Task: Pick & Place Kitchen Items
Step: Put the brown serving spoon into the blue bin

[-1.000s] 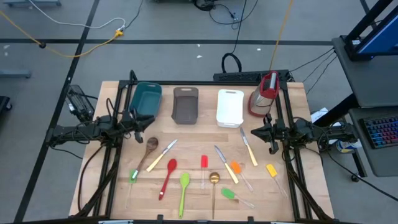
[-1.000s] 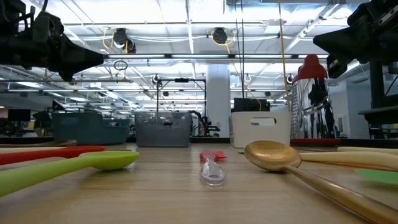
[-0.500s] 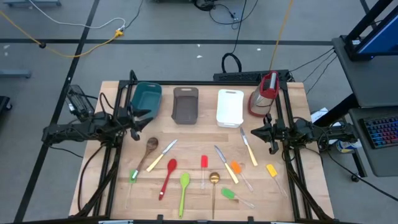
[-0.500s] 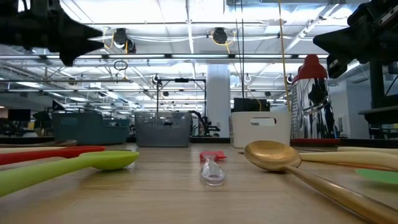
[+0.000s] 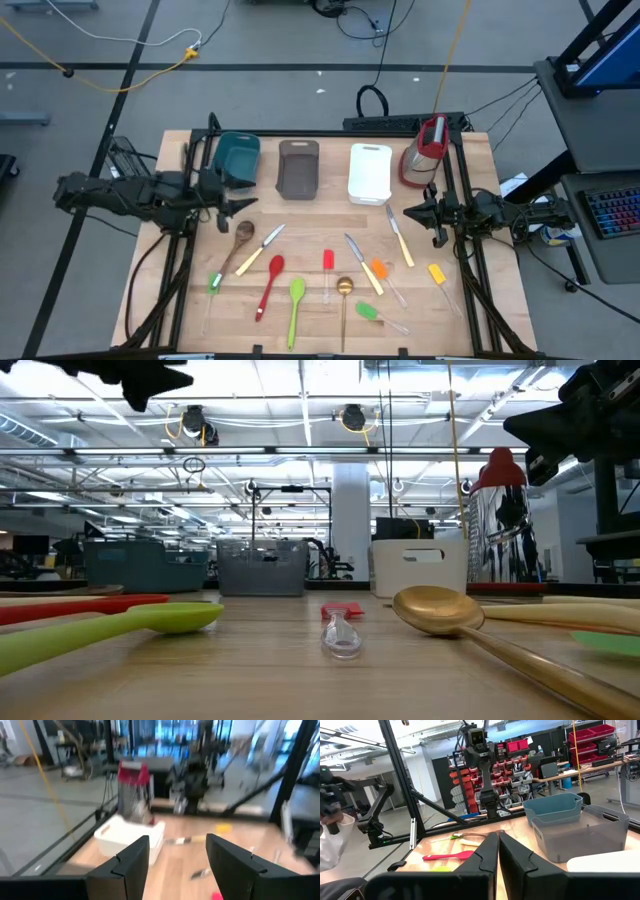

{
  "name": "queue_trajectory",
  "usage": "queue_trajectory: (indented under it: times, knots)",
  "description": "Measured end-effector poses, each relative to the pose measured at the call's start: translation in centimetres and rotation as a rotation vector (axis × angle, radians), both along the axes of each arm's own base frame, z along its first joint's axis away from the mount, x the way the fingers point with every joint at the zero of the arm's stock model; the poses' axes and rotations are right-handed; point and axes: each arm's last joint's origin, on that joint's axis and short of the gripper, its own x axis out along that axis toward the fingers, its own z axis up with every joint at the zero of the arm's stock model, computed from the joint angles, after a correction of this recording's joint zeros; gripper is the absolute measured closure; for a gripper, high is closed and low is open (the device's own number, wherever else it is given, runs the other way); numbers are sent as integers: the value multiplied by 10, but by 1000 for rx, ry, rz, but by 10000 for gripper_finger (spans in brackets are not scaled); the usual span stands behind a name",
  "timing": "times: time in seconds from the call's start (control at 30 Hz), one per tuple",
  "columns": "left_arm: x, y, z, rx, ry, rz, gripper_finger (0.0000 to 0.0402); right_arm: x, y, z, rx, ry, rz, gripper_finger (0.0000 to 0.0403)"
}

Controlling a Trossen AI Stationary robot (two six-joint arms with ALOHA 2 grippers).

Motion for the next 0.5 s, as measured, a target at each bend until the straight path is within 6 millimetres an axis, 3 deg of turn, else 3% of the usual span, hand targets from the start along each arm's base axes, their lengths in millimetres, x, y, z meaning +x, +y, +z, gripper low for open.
queue_trajectory:
  times: [0.2,0.5]
  knots:
    - [15,-9,-7,43,230,111,199,0,0,2,2,-17,0,394]
    - [29,-30,-29,-122,360,132,199,-1,0,7,2,-79,-2,394]
